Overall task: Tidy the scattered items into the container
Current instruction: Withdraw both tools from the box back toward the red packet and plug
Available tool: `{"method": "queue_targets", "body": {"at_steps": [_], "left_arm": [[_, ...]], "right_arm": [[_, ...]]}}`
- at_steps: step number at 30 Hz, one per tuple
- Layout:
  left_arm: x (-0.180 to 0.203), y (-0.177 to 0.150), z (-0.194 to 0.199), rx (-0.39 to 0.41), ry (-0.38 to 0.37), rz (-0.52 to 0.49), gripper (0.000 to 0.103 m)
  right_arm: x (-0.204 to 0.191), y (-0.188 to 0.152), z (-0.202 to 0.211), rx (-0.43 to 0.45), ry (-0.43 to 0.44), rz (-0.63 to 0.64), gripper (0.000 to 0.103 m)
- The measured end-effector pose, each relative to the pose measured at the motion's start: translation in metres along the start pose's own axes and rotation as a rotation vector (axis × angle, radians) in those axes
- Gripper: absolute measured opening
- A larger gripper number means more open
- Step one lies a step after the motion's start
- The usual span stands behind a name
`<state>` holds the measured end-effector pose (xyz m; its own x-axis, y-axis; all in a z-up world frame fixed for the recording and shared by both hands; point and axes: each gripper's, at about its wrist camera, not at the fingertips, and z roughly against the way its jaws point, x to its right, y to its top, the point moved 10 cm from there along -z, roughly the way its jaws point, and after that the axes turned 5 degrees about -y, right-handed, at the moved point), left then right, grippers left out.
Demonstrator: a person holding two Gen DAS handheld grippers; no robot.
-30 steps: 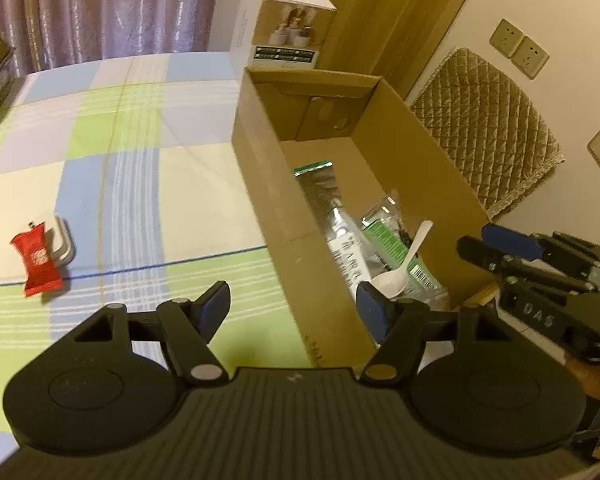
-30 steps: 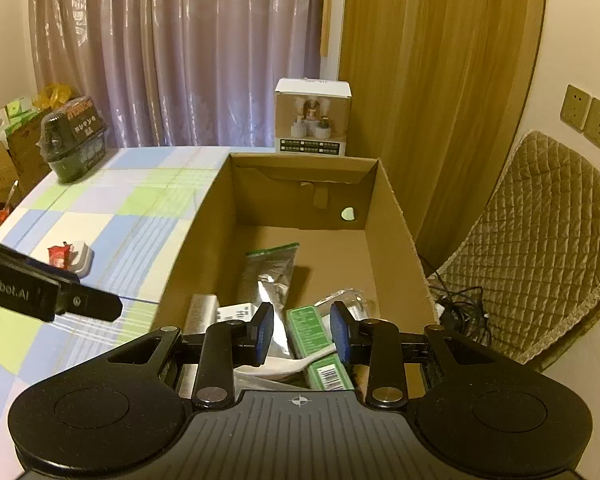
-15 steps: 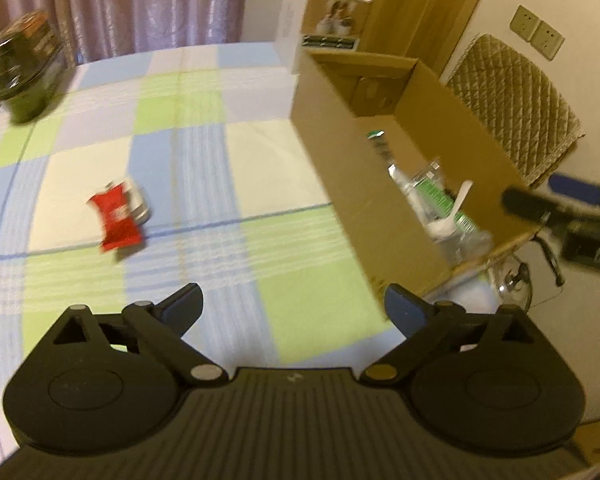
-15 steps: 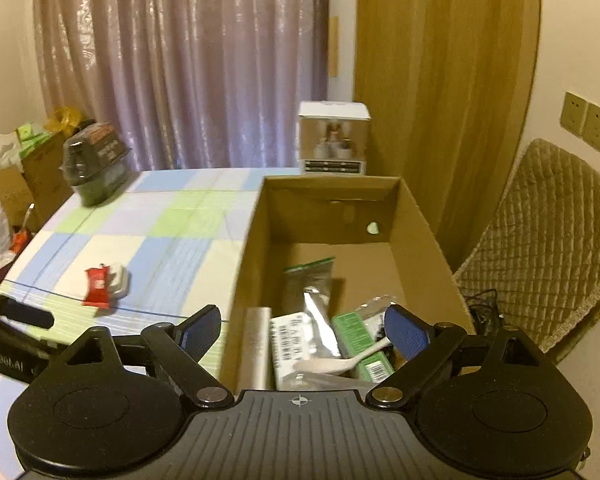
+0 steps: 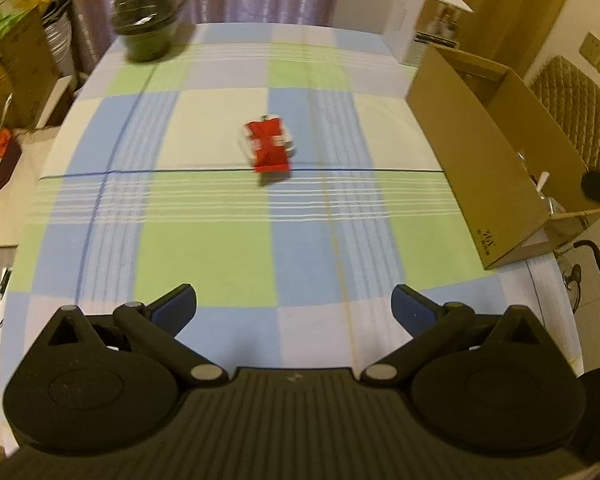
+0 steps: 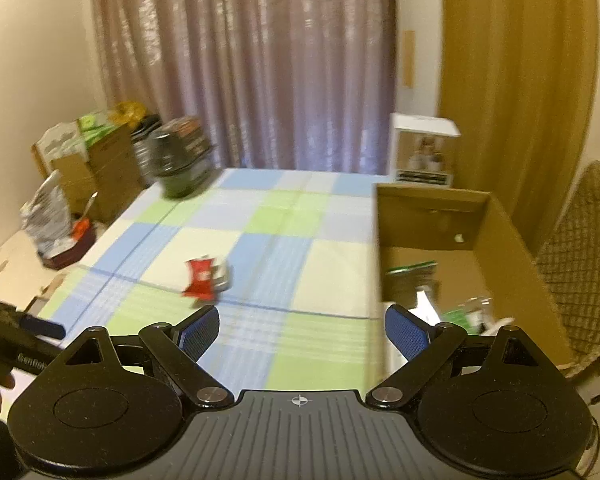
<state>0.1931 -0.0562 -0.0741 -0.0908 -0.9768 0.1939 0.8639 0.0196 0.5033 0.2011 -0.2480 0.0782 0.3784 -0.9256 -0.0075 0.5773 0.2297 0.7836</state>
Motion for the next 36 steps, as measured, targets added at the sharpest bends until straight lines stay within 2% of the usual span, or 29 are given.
{"method": "queue_targets", "body": {"at_steps": [8,19,27,33,36], "left_arm": [[-0.029,-0.007,0.028,0.033,0.016,0.035,0.102],[-0.047,-0.012,0.036,0.044,0.013,0.076,0.102],[-0.05,-0.005,0.024,0.067,-0.013,0.092,0.102],[-0.049,0.011,0.001,0.089,-0.005,0.038,0.101],[-0.048,0.023,-0.018,0.092,-0.02,0.011,0.095]], "right_arm": [[-0.044,-0.008,0.002,-0.022,0.046,0.038,0.095],[-0.064,-0.013,-0.006,-0.044,0.058,0.067,0.095],[-0.066,-0.018,-0.026,-0.072,0.062,0.069,0.095],[-0.061,-0.019,-0.06,-0.106,0.069,0.045,0.095],[-0.057,-0.016,-0.083,-0.12,0.078,0.018,0.095]]}}
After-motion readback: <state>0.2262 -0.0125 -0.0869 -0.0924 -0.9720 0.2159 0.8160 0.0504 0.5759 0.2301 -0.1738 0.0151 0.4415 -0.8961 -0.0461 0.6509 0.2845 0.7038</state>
